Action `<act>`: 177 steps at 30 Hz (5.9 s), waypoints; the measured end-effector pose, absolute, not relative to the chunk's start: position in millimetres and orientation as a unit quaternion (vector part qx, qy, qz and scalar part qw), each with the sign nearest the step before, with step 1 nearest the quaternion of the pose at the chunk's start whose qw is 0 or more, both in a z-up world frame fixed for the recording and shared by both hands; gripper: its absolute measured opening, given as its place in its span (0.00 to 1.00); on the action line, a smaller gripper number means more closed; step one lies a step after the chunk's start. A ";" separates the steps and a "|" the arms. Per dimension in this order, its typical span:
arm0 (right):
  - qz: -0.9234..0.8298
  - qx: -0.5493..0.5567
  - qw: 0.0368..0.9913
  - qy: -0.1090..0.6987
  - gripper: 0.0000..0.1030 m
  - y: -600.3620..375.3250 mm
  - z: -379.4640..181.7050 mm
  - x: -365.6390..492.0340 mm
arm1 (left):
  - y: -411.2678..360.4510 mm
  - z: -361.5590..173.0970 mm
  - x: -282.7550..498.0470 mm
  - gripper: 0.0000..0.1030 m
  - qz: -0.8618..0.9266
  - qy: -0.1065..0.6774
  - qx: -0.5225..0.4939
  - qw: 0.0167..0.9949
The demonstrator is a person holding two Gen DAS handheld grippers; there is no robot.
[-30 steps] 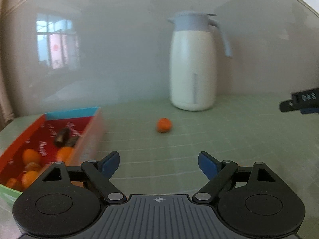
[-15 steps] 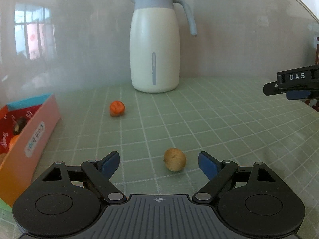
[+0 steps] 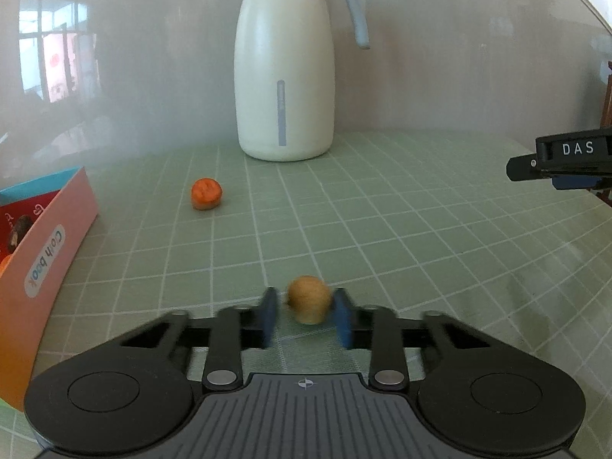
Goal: Organize fruits
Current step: 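Grasp the brown kiwi with the left tool, then carry the kiwi with the left tool into the red box and release, then withdraw the left tool while the right tool approaches the tangerine, then grasp the tangerine with the right tool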
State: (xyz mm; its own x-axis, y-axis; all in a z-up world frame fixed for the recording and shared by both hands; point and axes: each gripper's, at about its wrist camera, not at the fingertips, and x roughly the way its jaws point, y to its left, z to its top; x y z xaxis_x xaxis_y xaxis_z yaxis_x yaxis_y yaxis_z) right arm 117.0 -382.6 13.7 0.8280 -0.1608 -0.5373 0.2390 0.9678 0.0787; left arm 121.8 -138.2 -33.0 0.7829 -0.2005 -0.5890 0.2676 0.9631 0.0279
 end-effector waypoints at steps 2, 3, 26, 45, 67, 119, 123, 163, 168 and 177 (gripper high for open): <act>-0.104 0.070 0.953 0.275 0.62 -381.4 13.7 118.3 | -136.7 -31.5 122.4 0.26 -0.125 0.304 0.050 0.943; -0.103 0.070 0.953 0.274 0.62 -380.9 13.8 118.4 | -136.1 -31.0 122.2 0.26 -0.124 0.303 0.049 0.944; -0.080 0.064 0.956 0.274 0.62 -352.4 18.0 124.0 | -71.5 -9.3 128.4 0.26 -0.066 0.271 0.021 0.960; -0.023 0.039 0.959 0.280 0.62 -273.4 20.4 144.2 | 28.8 4.1 116.5 0.26 -0.019 0.246 -0.004 0.969; -0.004 0.022 0.957 0.289 0.63 -242.9 13.6 151.0 | 134.9 1.2 112.6 0.80 0.133 0.226 -0.068 0.963; 0.042 0.012 0.946 0.321 0.61 -160.3 -22.2 236.8 | 263.3 -12.3 73.6 0.82 0.318 0.211 -0.072 0.921; 0.037 0.009 0.944 0.328 0.59 -157.7 -28.0 248.1 | 268.7 -14.9 73.4 0.82 0.319 0.220 -0.068 0.919; 0.049 0.046 0.959 0.274 0.65 -162.0 -8.4 242.1 | 291.1 -19.1 59.0 0.82 0.319 0.222 -0.084 0.917; 0.007 0.005 0.957 0.290 0.67 -154.8 -19.1 248.7 | 293.2 -21.5 60.6 0.82 0.319 0.225 -0.083 0.917; 0.035 -0.019 0.944 0.328 0.28 -138.1 -34.5 251.2 | 291.0 -22.2 60.3 0.82 0.315 0.227 -0.083 0.918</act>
State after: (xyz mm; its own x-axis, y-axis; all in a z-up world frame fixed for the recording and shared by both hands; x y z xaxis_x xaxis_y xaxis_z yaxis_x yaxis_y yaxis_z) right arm 251.2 -138.1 -34.5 0.7829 0.0542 -0.6198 -0.0797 0.9967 -0.0136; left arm 60.3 291.0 -22.2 0.6989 0.5399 -0.4691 -0.6151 0.7884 -0.0091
